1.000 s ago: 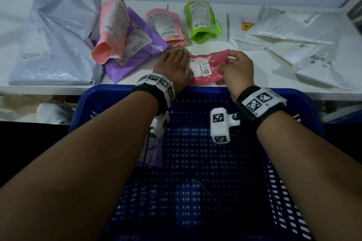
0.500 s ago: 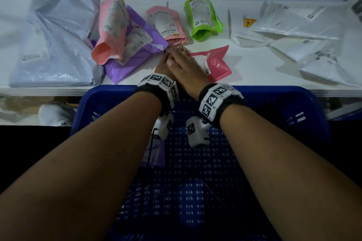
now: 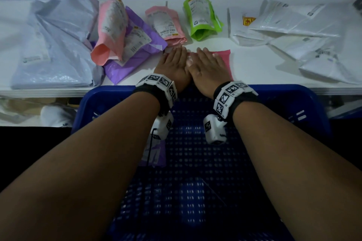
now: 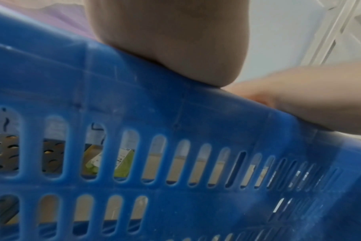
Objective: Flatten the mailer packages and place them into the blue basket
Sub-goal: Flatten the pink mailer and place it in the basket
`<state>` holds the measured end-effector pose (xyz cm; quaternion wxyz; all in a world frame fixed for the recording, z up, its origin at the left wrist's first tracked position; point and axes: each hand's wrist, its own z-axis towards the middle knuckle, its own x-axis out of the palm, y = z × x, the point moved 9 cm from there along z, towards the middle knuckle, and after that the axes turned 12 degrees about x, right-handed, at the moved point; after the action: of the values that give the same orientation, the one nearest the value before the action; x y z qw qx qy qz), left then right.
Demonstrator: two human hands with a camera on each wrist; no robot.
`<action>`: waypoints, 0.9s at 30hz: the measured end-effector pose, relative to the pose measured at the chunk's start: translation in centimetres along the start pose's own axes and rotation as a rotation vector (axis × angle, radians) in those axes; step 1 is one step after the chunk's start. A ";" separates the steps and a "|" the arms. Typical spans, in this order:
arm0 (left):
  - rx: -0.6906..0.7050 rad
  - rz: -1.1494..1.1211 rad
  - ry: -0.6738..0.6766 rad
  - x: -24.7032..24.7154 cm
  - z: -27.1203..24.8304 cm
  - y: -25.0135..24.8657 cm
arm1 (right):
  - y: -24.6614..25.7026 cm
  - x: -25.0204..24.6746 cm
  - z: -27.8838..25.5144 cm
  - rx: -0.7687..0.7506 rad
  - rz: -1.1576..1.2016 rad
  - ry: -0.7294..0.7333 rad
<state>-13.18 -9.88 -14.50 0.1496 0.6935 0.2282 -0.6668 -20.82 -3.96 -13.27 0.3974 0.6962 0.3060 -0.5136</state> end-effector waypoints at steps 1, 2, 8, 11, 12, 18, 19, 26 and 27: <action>-0.019 -0.025 -0.022 -0.2 0.0 0.0 | -0.8 -0.1 0.1 0.011 -0.036 -0.022; -0.025 -0.034 -0.040 -0.3 0.0 -0.1 | -1.7 -0.3 0.2 0.027 -0.057 -0.043; -0.038 -0.010 0.009 -0.2 0.0 0.0 | -6.5 -1.3 0.0 0.174 -0.004 -0.051; -0.057 -0.014 -0.009 -0.4 0.0 -0.1 | -5.8 -3.1 -0.7 0.140 -0.078 -0.227; -0.066 -0.027 0.000 -0.4 -0.3 0.1 | -4.5 -4.0 -1.0 0.090 -0.090 -0.293; -0.302 -0.132 0.231 -0.4 0.7 -2.6 | 6.2 -1.8 -1.0 -0.192 0.418 0.100; -0.385 -0.182 0.231 -0.6 0.5 -2.3 | 6.7 -1.0 -1.1 -0.183 0.432 0.157; 0.033 0.113 0.136 0.5 -0.2 0.1 | 3.3 0.0 0.0 -0.029 0.365 0.182; 0.038 0.124 0.132 0.6 0.0 -0.2 | 3.1 0.1 -0.1 -0.018 0.319 0.177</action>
<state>-13.25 -9.60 -15.11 0.1617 0.7515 0.1816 -0.6133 -18.21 -5.40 -12.60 0.4514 0.7749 0.2301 -0.3778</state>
